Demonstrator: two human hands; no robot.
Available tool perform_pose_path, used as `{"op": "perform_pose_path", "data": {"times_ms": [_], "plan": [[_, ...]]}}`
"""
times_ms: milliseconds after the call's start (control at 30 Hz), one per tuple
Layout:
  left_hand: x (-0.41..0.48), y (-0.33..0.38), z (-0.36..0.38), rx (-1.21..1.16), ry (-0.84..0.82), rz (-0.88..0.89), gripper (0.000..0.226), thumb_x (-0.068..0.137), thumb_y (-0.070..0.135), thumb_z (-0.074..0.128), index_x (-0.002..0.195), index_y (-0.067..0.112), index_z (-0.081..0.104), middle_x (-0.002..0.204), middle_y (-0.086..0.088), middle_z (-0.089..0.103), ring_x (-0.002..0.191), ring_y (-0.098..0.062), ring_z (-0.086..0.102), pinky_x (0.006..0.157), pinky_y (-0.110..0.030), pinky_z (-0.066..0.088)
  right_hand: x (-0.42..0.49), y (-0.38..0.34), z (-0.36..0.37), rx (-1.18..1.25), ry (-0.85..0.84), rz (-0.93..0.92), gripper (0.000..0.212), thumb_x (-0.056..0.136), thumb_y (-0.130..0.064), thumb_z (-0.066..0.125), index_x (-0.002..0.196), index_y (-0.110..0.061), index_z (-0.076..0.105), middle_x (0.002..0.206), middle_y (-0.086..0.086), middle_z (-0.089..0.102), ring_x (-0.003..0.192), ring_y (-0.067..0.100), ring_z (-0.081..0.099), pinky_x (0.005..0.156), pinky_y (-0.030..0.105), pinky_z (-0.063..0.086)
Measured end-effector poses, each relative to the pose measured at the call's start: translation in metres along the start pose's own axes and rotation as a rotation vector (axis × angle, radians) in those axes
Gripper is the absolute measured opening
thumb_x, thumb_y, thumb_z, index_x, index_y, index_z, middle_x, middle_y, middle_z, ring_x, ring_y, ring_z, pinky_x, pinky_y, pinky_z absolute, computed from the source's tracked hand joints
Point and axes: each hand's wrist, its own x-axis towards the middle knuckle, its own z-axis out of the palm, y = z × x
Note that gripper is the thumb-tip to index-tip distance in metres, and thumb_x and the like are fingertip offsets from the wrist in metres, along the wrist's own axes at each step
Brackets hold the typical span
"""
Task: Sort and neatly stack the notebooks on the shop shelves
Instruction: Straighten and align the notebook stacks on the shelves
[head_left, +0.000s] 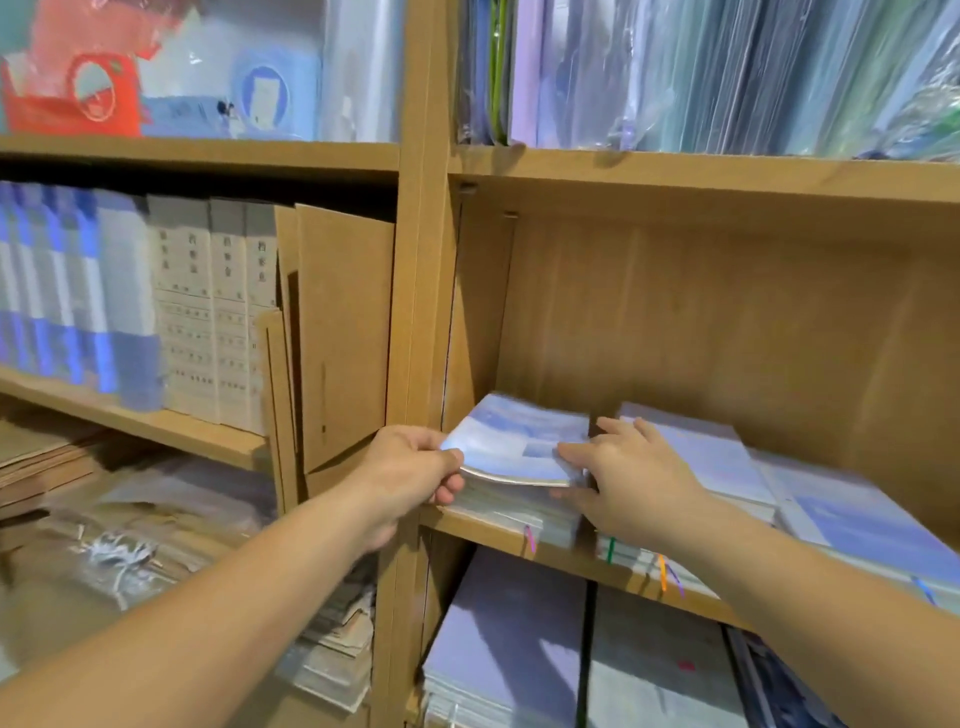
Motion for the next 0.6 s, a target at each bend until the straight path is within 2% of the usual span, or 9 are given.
{"op": "perform_pose_path", "data": {"times_ms": [133, 200, 267, 333, 400, 467, 533, 567, 600], "plan": [[0.003, -0.009, 0.006, 0.102, 0.055, 0.074, 0.012, 0.097, 0.015, 0.069, 0.100, 0.005, 0.072, 0.068, -0.012, 0.069, 0.052, -0.013, 0.059, 0.052, -0.024, 0.051, 0.002, -0.001, 0.007, -0.130, -0.107, -0.041, 0.061, 0.087, -0.076, 0.051, 0.133, -0.037, 0.061, 0.139, -0.001, 0.053, 0.150, 0.028, 0.022, 0.123, 0.056, 0.009], [0.006, -0.015, 0.006, 0.213, 0.050, 0.128, 0.016, 0.098, 0.021, 0.069, 0.097, 0.004, 0.072, 0.064, -0.014, 0.068, 0.052, -0.015, 0.058, 0.054, -0.029, 0.052, 0.001, 0.001, 0.008, -0.173, -0.078, -0.113, 0.060, 0.084, -0.081, 0.048, 0.120, -0.037, 0.067, 0.119, -0.005, 0.061, 0.136, 0.024, 0.039, 0.119, 0.048, 0.016], [0.007, -0.020, 0.006, 0.302, 0.027, 0.175, 0.021, 0.099, 0.024, 0.067, 0.093, 0.005, 0.073, 0.068, -0.015, 0.070, 0.057, -0.015, 0.060, 0.066, -0.033, 0.056, 0.001, 0.003, 0.007, -0.180, -0.046, -0.126, 0.054, 0.086, -0.080, 0.046, 0.106, -0.036, 0.069, 0.100, -0.009, 0.063, 0.120, 0.018, 0.049, 0.117, 0.042, 0.019], [0.008, -0.025, 0.006, 0.285, -0.032, 0.193, 0.017, 0.102, 0.021, 0.062, 0.096, 0.011, 0.074, 0.069, -0.011, 0.068, 0.060, -0.013, 0.060, 0.068, -0.032, 0.057, 0.001, 0.003, 0.007, -0.195, -0.014, -0.117, 0.045, 0.090, -0.072, 0.046, 0.097, -0.033, 0.068, 0.097, -0.010, 0.066, 0.116, 0.017, 0.052, 0.118, 0.042, 0.017], [0.008, -0.029, 0.008, 0.251, -0.073, 0.198, 0.016, 0.103, 0.020, 0.060, 0.095, 0.032, 0.068, 0.068, -0.008, 0.068, 0.058, -0.012, 0.061, 0.061, -0.028, 0.057, -0.001, 0.000, 0.007, -0.201, 0.013, -0.105, 0.040, 0.093, -0.064, 0.047, 0.091, -0.030, 0.068, 0.096, -0.009, 0.067, 0.115, 0.018, 0.052, 0.119, 0.042, 0.016], [0.010, -0.033, 0.010, 0.256, -0.046, 0.193, 0.022, 0.102, 0.022, 0.062, 0.090, 0.041, 0.060, 0.071, -0.014, 0.072, 0.054, -0.013, 0.062, 0.056, -0.027, 0.056, -0.006, -0.005, 0.009, -0.205, 0.065, -0.136, 0.033, 0.092, -0.056, 0.058, 0.089, -0.027, 0.073, 0.093, -0.003, 0.067, 0.110, 0.023, 0.054, 0.116, 0.046, 0.027], [0.012, -0.037, 0.009, 0.291, -0.036, 0.213, 0.016, 0.102, 0.026, 0.061, 0.092, 0.039, 0.062, 0.074, -0.015, 0.073, 0.053, -0.014, 0.063, 0.056, -0.027, 0.056, -0.015, -0.011, 0.012, -0.181, 0.268, -0.165, 0.025, 0.080, -0.043, 0.079, 0.074, -0.020, 0.074, 0.078, 0.002, 0.061, 0.086, 0.030, 0.059, 0.083, 0.041, 0.050], [0.013, -0.040, 0.008, 0.317, -0.049, 0.233, 0.012, 0.102, 0.027, 0.061, 0.095, 0.036, 0.064, 0.073, -0.013, 0.073, 0.053, -0.015, 0.064, 0.056, -0.027, 0.057, -0.021, -0.016, 0.011, -0.127, 0.362, -0.137, 0.025, 0.077, -0.039, 0.082, 0.067, -0.019, 0.071, 0.072, 0.002, 0.056, 0.075, 0.031, 0.058, 0.065, 0.036, 0.047], [0.014, -0.042, 0.007, 0.346, -0.066, 0.252, 0.008, 0.102, 0.028, 0.061, 0.099, 0.034, 0.065, 0.072, -0.011, 0.073, 0.053, -0.015, 0.066, 0.056, -0.028, 0.057, -0.028, -0.020, 0.009, -0.074, 0.385, -0.076, 0.028, 0.081, -0.041, 0.078, 0.066, -0.020, 0.067, 0.071, 0.000, 0.054, 0.071, 0.029, 0.057, 0.057, 0.032, 0.040]]}}
